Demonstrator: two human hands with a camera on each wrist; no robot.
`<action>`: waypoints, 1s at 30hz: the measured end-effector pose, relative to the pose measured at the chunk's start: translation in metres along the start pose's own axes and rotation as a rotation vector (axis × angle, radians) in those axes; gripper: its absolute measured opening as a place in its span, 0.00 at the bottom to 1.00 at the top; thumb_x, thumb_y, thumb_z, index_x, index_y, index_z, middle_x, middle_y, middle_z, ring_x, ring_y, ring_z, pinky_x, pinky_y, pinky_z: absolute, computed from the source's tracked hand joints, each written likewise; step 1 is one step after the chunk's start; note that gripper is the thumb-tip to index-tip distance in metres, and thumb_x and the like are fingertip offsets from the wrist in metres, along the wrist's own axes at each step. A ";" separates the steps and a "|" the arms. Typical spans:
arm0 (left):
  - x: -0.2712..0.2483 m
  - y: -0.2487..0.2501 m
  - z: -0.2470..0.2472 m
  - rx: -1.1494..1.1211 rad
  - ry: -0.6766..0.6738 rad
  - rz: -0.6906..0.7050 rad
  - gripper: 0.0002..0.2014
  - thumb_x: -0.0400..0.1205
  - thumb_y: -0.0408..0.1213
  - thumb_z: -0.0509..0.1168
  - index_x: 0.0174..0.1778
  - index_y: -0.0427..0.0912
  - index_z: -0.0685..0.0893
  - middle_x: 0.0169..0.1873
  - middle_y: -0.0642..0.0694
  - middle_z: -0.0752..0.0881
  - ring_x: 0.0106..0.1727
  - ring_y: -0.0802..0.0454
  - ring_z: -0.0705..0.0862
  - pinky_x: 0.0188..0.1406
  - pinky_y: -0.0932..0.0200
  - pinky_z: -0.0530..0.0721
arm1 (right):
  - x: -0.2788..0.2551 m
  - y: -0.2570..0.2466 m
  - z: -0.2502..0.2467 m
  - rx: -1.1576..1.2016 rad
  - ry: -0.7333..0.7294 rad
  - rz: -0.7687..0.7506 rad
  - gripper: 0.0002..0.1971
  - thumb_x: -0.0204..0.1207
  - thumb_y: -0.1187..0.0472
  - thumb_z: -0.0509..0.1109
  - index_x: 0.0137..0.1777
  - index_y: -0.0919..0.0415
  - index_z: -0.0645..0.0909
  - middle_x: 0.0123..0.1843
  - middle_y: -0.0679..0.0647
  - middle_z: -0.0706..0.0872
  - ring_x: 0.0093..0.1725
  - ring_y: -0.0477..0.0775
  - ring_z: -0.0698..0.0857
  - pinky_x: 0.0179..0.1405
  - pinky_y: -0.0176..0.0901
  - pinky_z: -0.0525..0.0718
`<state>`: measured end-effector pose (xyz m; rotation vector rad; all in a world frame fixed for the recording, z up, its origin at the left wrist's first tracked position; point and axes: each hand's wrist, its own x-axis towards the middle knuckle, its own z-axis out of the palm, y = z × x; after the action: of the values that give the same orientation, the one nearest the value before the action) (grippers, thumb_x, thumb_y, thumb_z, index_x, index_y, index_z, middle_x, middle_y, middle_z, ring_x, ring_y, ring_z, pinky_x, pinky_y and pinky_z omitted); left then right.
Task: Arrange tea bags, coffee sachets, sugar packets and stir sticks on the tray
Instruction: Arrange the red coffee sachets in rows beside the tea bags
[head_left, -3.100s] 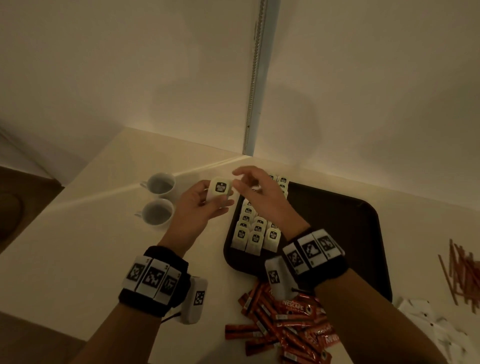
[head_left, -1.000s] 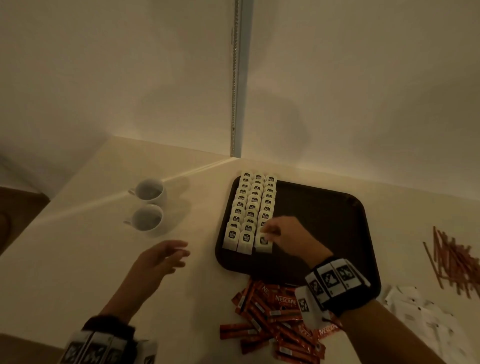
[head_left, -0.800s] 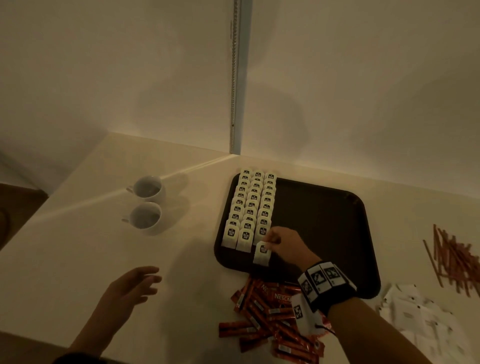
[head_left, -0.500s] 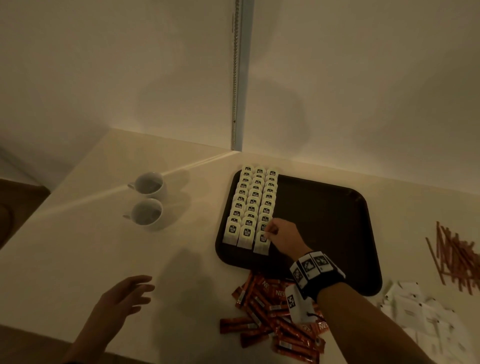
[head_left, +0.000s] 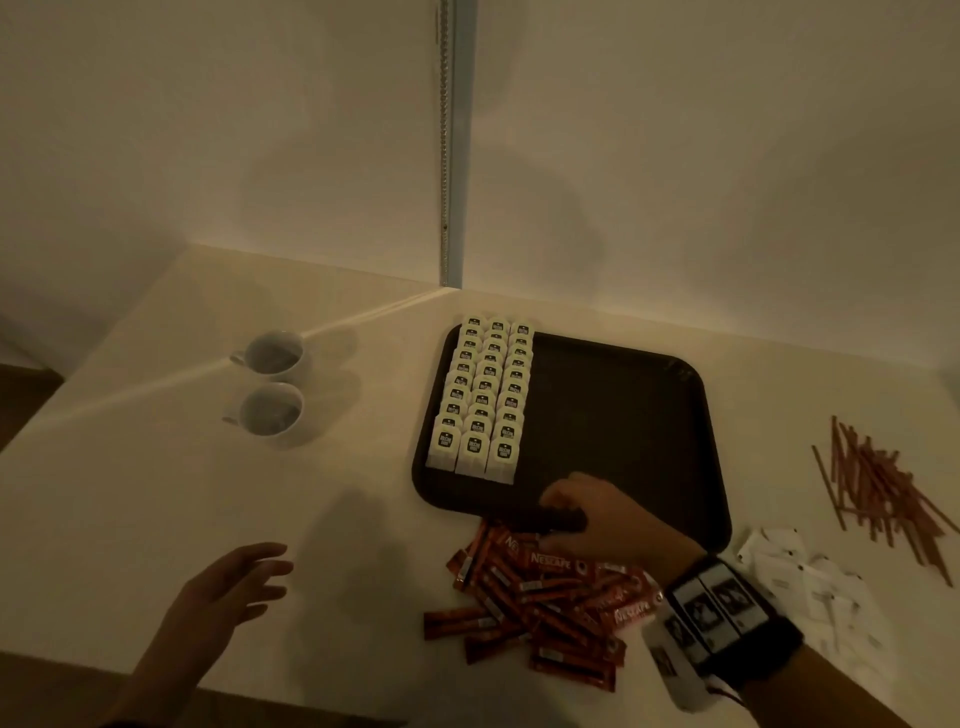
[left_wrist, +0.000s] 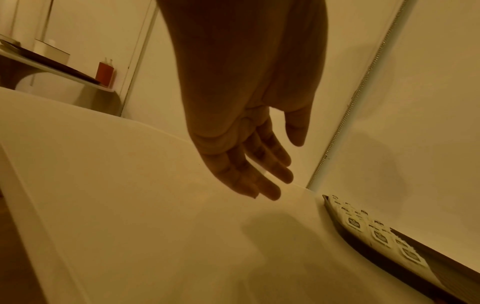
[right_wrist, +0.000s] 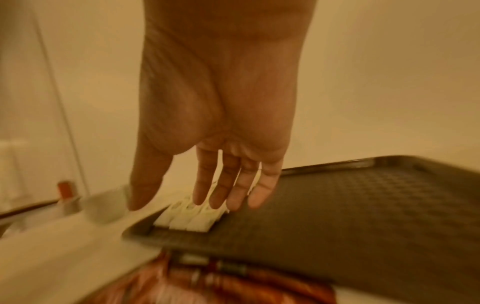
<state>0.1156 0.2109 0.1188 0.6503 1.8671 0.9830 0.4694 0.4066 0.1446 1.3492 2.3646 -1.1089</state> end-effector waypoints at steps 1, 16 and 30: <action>0.000 -0.002 0.001 0.001 -0.007 -0.001 0.10 0.85 0.30 0.59 0.54 0.40 0.85 0.46 0.40 0.90 0.49 0.38 0.87 0.49 0.49 0.80 | -0.014 0.004 0.009 -0.039 -0.036 0.013 0.29 0.69 0.41 0.73 0.68 0.46 0.72 0.62 0.42 0.73 0.61 0.41 0.73 0.62 0.35 0.75; -0.018 -0.016 0.009 0.060 -0.104 -0.025 0.10 0.85 0.29 0.58 0.53 0.41 0.85 0.48 0.39 0.90 0.50 0.35 0.86 0.49 0.48 0.79 | -0.033 0.027 0.120 -0.304 0.190 0.070 0.46 0.69 0.25 0.37 0.83 0.52 0.49 0.82 0.53 0.57 0.81 0.58 0.55 0.79 0.55 0.46; -0.029 -0.017 0.004 0.081 -0.093 -0.017 0.10 0.85 0.31 0.59 0.54 0.43 0.86 0.47 0.43 0.91 0.50 0.40 0.88 0.50 0.48 0.81 | -0.030 0.023 0.113 -0.253 0.341 0.016 0.17 0.76 0.50 0.57 0.62 0.54 0.76 0.59 0.52 0.83 0.59 0.57 0.82 0.59 0.60 0.81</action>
<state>0.1317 0.1814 0.1168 0.7152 1.8349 0.8558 0.4842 0.3153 0.0696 1.5592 2.6093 -0.5825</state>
